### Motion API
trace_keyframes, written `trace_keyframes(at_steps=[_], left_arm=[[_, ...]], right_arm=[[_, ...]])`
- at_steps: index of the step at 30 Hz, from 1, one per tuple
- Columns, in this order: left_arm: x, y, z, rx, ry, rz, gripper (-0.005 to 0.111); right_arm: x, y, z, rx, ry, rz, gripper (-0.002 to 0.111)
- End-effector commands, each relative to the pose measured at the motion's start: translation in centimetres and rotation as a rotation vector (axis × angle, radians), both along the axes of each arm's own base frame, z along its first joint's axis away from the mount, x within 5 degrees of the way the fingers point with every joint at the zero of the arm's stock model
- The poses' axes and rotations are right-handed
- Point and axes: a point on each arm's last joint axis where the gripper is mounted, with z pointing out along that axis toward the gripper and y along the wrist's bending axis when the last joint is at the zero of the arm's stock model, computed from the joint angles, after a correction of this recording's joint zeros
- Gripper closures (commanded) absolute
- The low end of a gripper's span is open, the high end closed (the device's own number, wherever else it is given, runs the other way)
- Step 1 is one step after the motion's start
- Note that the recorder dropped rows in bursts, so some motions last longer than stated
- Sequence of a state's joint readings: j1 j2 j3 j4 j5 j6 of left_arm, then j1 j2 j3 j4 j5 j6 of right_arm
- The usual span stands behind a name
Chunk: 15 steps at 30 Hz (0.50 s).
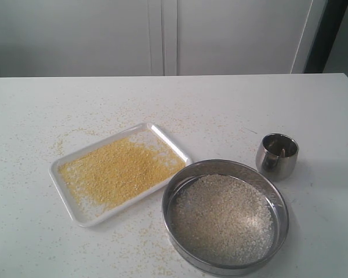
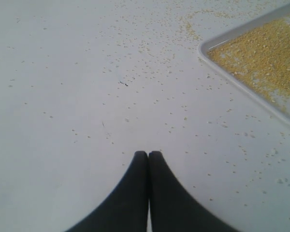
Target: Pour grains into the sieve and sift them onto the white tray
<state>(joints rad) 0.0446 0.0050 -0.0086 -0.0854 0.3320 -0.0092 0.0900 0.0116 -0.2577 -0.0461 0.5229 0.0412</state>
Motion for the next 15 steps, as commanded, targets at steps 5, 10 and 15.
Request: trace_keyframes(at_steps=[5,10,15], left_arm=[[0.0,0.0,-0.3,-0.007,0.008,0.001,0.107],[0.0,0.0,-0.3,-0.007,0.008,0.001,0.107],[0.0,0.0,-0.3,-0.007,0.008,0.001,0.107]], right_arm=[[0.5,0.0,-2.2,-0.014,0.044,-0.001,0.108],[0.7,0.1,-2.4,-0.015,0.017,0.003,0.108],[0.8,0.2,-2.6,-0.011,0.009,0.016,0.108]])
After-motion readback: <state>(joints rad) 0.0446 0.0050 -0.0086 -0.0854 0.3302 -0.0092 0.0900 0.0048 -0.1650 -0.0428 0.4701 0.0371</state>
